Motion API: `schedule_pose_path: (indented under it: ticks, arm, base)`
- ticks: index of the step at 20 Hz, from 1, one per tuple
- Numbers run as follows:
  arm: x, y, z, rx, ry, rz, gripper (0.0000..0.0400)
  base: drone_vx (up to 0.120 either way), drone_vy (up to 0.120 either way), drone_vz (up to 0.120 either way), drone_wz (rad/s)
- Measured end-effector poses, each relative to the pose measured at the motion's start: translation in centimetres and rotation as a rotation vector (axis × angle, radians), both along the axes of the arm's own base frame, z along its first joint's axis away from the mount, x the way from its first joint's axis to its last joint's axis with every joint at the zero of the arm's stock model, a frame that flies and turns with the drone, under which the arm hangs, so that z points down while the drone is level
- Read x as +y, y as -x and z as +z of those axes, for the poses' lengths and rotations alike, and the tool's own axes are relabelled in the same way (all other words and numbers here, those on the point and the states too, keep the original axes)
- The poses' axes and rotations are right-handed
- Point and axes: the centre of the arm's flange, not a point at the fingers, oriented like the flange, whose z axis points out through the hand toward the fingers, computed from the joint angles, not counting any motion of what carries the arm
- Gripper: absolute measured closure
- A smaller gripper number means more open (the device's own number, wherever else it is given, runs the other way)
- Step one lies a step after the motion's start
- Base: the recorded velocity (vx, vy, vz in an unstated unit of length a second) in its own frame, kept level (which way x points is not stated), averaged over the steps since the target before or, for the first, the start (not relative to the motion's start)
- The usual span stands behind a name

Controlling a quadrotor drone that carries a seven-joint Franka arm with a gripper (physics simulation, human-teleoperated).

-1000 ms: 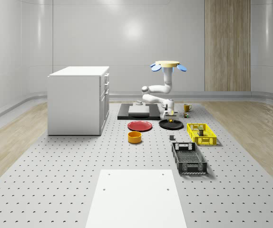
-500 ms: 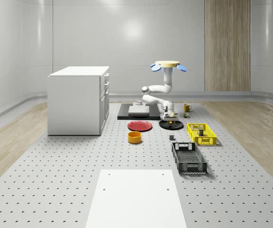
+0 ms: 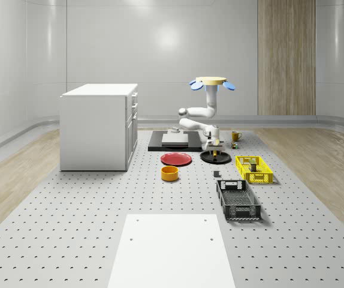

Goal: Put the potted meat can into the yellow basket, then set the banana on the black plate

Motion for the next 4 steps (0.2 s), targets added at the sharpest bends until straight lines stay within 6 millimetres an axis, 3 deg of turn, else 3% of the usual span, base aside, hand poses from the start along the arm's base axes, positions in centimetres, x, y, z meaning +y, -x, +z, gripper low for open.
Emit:
schedule_pose_path:
  ticks: [4]
  arm:
    - [0.01, 0.00, -1.17, 0.001, 0.001, -0.004, 0.0003]
  base:
    - [0.000, 0.000, 0.000, 0.000]
